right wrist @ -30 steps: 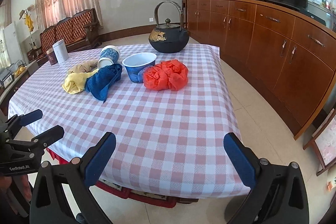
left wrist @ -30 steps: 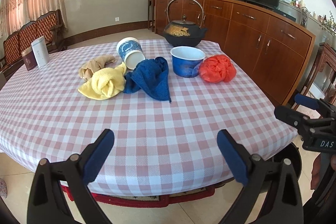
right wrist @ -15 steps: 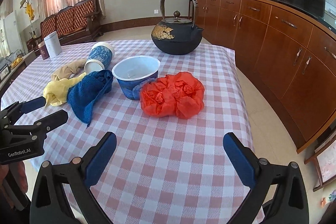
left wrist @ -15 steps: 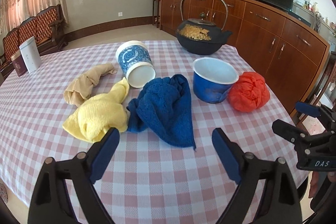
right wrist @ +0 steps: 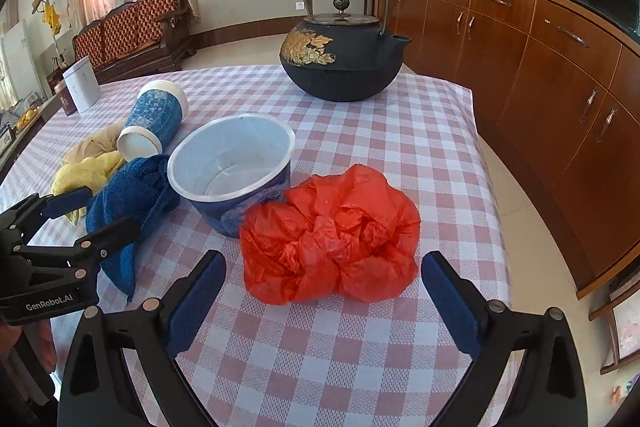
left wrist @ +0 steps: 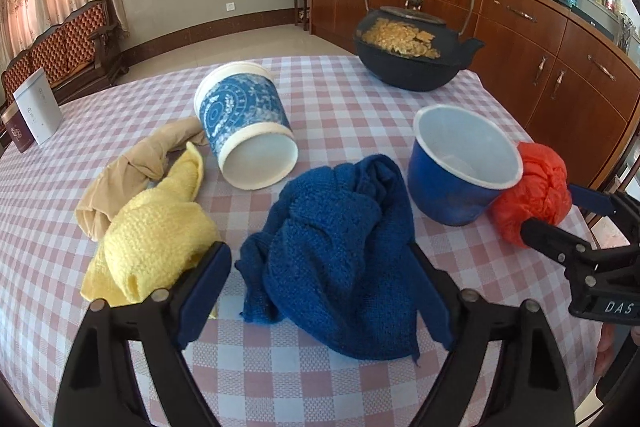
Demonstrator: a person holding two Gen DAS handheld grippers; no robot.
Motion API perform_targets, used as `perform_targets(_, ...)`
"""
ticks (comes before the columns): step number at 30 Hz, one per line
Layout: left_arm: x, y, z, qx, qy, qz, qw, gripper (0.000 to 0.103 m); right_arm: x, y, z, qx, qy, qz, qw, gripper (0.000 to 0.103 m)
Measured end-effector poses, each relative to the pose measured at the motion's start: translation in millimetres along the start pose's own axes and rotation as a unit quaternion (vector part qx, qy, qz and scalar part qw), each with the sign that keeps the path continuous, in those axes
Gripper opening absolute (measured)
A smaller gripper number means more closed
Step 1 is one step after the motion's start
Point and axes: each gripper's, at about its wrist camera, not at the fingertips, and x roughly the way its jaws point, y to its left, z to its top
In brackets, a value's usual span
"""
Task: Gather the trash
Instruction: 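Grasp the red plastic bag with the right tool while the left tool grasps the blue towel, then carry the red bag with the right tool while the left tool carries the towel to the bucket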
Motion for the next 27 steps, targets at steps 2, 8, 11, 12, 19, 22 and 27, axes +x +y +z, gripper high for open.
perform_targets(2,4,3,-1,-0.005,0.01,-0.001,0.9999,0.085,6,-1,1,-0.002,0.006,0.002,1.0,0.094)
perform_targets(8,3,2,-2,-0.003,0.017,-0.009,0.9998,0.072,14,-5,0,0.004,0.01,0.006,1.0,0.08)
perform_targets(11,-1,-2,-4,0.008,0.014,-0.015,0.9998,0.051,13,-5,-2,0.006,0.01,0.012,1.0,0.063)
perform_targets(12,-3,-2,-5,0.01,0.012,-0.019,0.9997,0.042,13,-6,-2,0.007,0.009,0.014,1.0,0.058)
perform_targets(19,-17,-4,-9,0.015,-0.003,-0.036,0.9992,0.028,-1,-11,-12,0.018,0.004,0.018,1.0,0.045)
perform_targets(22,-26,-5,-14,0.014,-0.011,-0.039,0.9991,0.028,-10,-13,-19,0.023,-0.001,0.018,1.0,0.045)
perform_targets(27,-38,-10,-20,0.011,-0.023,-0.043,0.9987,0.026,-26,-19,-31,0.033,-0.007,0.017,0.999,0.044)
